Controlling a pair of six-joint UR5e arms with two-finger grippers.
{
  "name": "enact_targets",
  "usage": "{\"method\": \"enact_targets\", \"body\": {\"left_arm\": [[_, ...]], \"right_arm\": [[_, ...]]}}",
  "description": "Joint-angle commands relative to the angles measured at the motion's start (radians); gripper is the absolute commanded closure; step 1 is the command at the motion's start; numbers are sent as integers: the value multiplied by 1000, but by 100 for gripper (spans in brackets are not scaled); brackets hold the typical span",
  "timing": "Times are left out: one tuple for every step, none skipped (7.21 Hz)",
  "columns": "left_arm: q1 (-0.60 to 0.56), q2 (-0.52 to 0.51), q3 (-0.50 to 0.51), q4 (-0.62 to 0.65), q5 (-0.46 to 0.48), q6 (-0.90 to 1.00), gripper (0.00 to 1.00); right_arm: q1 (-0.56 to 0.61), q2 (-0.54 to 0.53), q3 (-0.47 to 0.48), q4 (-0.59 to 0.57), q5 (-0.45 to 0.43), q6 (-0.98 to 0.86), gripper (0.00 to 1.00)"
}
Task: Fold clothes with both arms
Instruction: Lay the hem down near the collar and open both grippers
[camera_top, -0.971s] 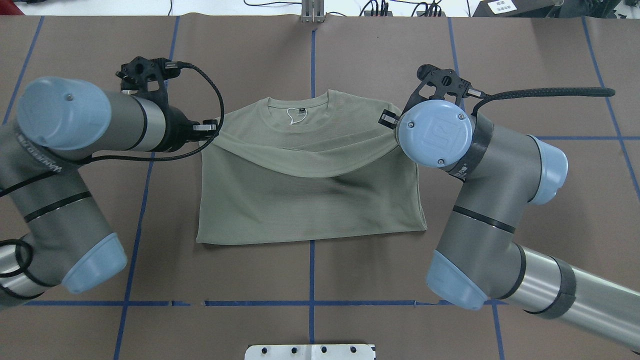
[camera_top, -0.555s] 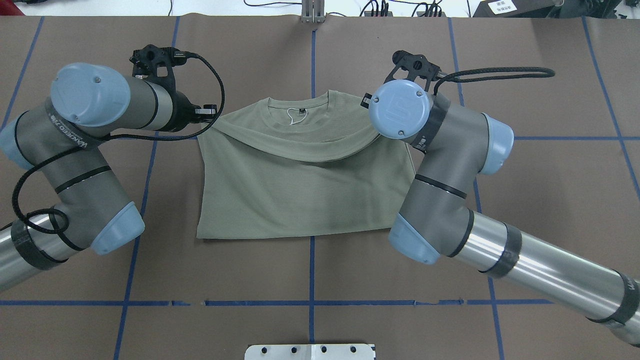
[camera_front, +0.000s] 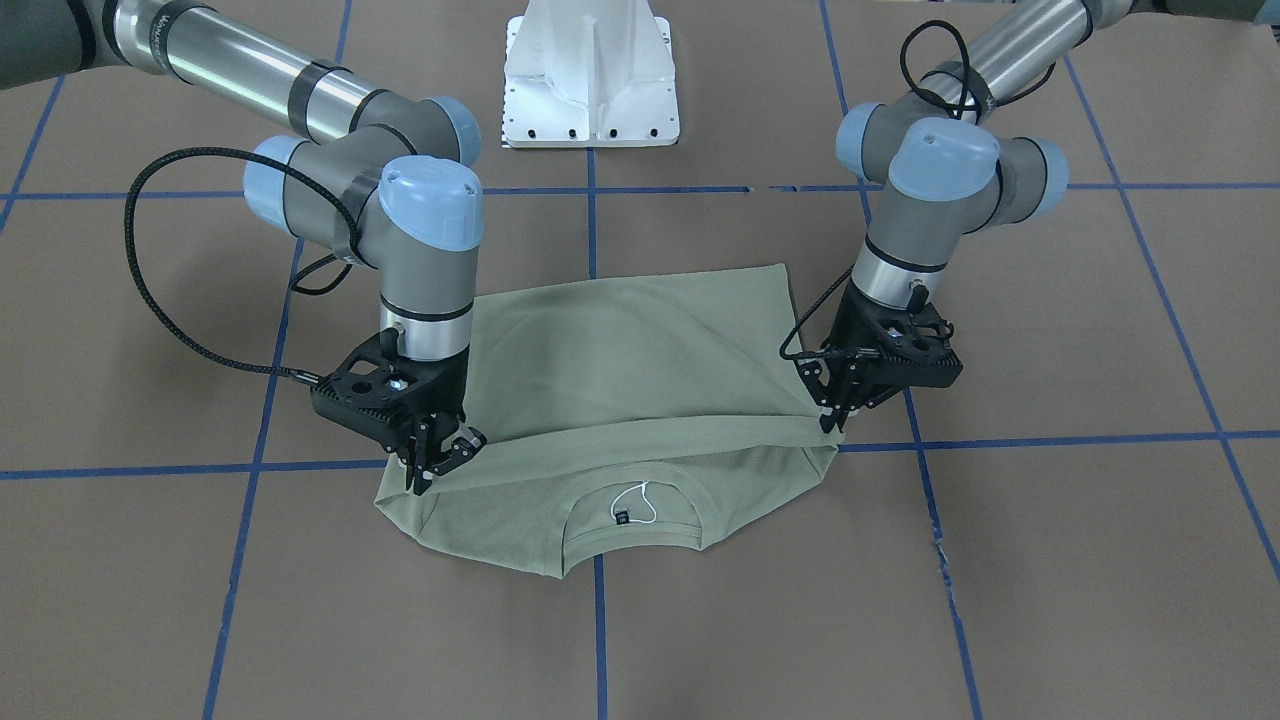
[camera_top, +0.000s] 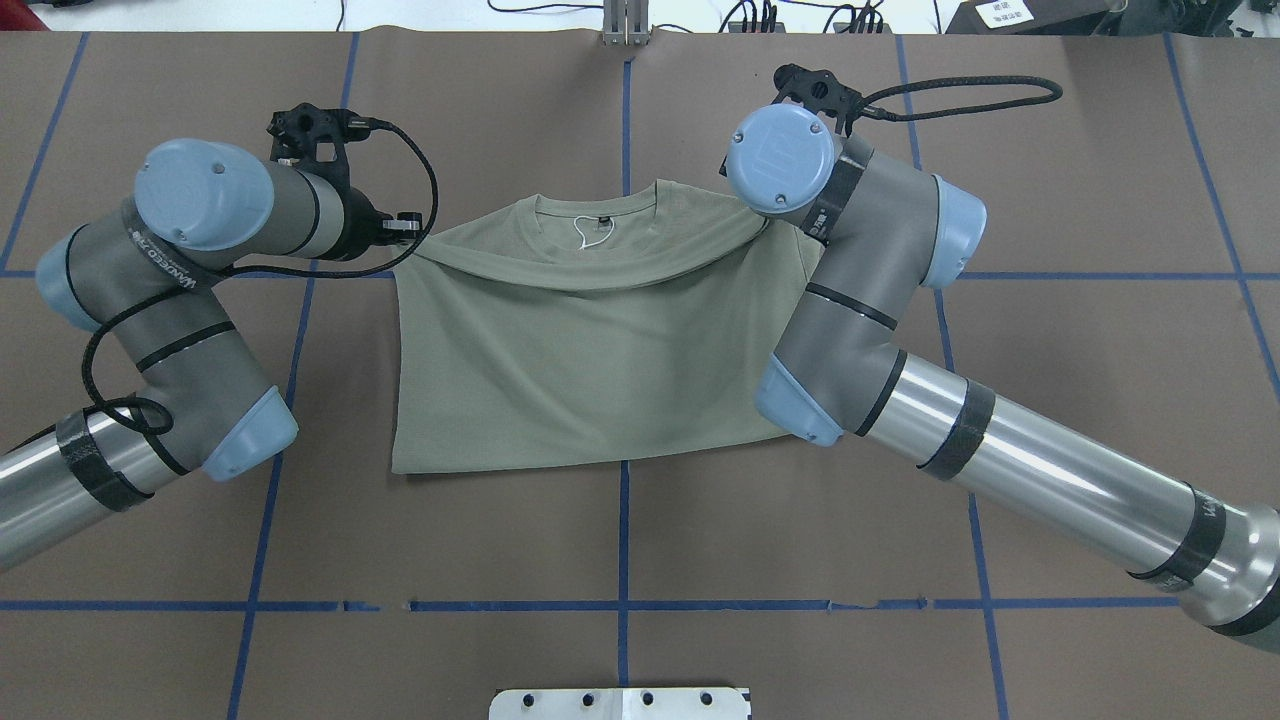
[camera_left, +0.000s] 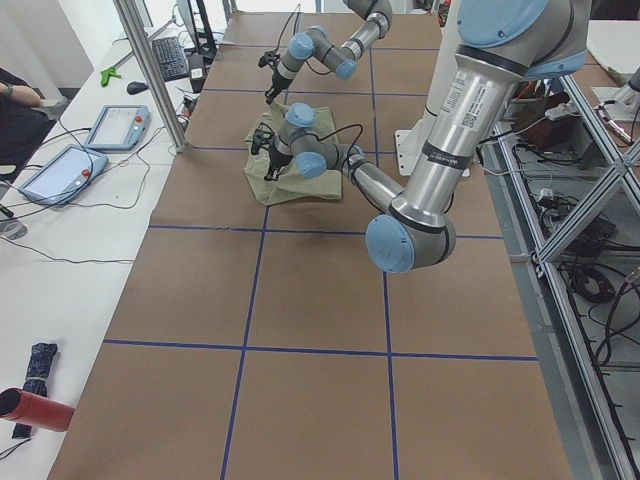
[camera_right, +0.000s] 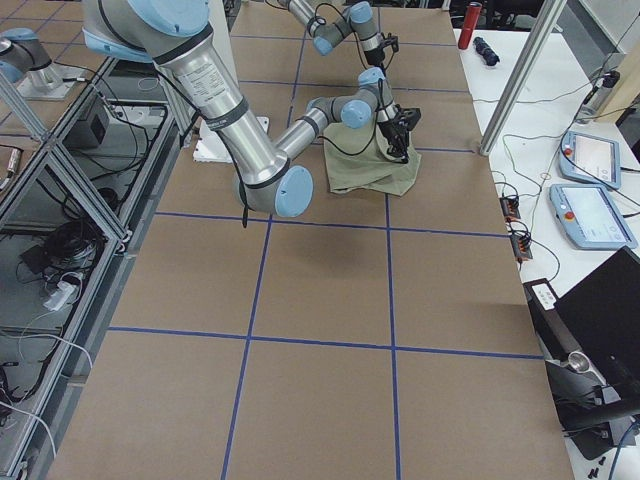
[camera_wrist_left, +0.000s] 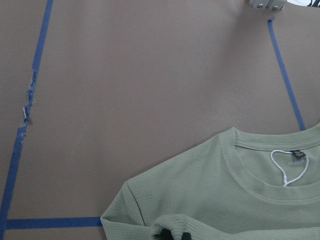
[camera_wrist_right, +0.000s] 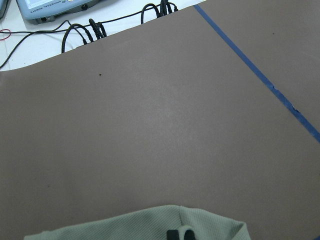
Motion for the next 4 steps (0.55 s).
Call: {"method": "enact_targets", "body": {"left_arm": [[-30,-2,20,-16,-1,34,100],[-29,-6,40,-21,-1,32,100],[-26,-17,65,-21,-1,34,100],[-24,-22,67,-21,-1,34,100]], "right_arm": [[31,0,-19,3,23,-29,100],[26,1,-61,17,22,-31,100],[15,-3,-102,76,20,-32,100],[9,-5,-137,121,20,-32,81]]}}
